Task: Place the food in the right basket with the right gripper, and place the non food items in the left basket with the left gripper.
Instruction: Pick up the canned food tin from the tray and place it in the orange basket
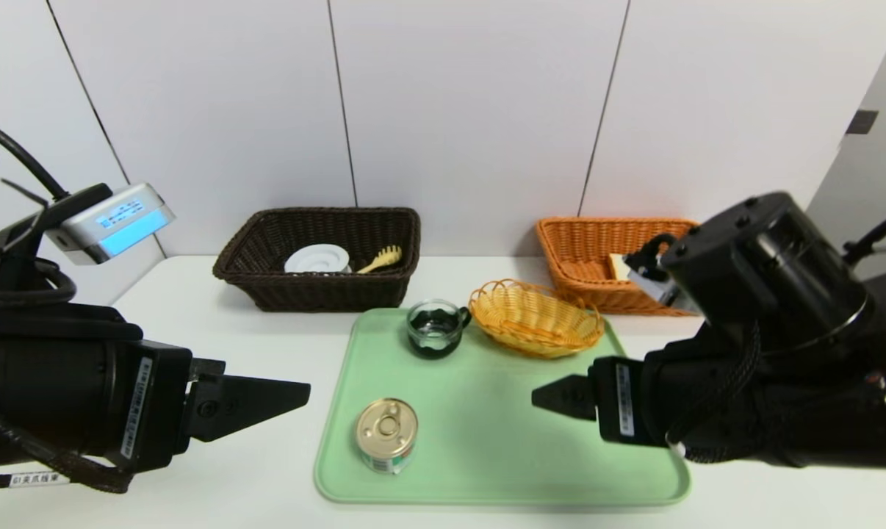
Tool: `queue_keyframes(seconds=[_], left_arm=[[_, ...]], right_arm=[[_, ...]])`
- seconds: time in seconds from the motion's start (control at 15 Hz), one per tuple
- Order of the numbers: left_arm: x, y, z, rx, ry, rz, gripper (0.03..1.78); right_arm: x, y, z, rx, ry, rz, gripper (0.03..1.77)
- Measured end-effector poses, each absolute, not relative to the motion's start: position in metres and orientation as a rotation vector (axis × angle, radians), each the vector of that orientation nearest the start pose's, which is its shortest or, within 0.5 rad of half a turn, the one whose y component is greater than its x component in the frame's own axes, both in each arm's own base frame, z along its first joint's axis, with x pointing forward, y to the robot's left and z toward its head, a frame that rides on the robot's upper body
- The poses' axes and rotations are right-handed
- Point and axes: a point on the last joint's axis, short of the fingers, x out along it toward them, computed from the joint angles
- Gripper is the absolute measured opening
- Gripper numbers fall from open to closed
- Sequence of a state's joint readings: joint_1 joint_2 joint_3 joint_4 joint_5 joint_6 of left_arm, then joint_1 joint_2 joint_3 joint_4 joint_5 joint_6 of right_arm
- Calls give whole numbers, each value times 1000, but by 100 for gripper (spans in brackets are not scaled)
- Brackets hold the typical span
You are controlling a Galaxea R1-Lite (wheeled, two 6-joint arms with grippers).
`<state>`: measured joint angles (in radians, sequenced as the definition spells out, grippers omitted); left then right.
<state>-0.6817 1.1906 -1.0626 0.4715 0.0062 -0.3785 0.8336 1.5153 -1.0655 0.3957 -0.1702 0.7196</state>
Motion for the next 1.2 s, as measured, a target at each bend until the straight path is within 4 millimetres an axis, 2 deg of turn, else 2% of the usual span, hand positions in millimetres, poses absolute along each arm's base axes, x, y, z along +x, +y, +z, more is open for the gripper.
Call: queue_keyframes(seconds=[0.13,0.33,0.53,0.8,1.07,1.2], left_arm=[[117,-95,272,-149,687,-533,169],[113,-91,272,-153,681,-532,169],[112,-90,272,-155,677,-531,169],[109,-87,272,-158,672,-530,169],[105,-83,272,-161,665,-527,169],[104,-81,272,-165,658,-520,169]], right_arm=[[156,177,182,148,859,405,170],[144,180,149,58,716,552,170],[141,191,132,9,528,678,170],[132,210,119,-25,329,810,170],[129,227,106,10,219,872,170],[130,231,97,1,228,877,170]])
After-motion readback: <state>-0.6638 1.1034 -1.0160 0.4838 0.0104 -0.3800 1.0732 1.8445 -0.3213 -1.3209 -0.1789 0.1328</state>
